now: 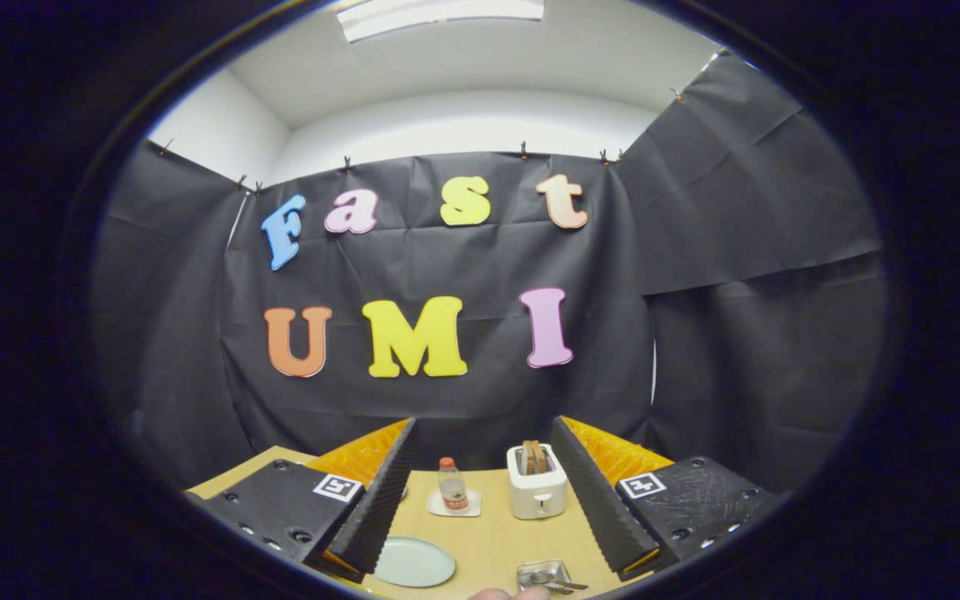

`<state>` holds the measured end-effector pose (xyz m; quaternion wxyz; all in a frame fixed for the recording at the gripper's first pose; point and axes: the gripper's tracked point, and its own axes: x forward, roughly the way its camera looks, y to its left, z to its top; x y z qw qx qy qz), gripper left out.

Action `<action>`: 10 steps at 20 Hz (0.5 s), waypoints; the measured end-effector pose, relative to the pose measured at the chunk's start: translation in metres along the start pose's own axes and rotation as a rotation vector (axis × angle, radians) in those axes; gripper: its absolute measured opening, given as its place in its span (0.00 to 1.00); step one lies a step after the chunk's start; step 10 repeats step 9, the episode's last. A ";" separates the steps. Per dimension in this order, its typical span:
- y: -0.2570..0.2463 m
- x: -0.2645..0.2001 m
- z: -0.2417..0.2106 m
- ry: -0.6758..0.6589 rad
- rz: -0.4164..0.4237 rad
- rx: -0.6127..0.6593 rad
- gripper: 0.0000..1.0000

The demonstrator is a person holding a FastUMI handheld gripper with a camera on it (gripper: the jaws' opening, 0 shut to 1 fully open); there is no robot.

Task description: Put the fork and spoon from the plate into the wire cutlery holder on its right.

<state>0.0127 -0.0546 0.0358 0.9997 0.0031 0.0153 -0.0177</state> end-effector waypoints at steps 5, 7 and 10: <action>0.004 -0.002 0.001 0.001 0.003 -0.010 0.96; 0.007 -0.001 -0.002 0.008 0.004 -0.010 0.96; 0.007 0.000 -0.001 0.009 0.005 -0.008 0.96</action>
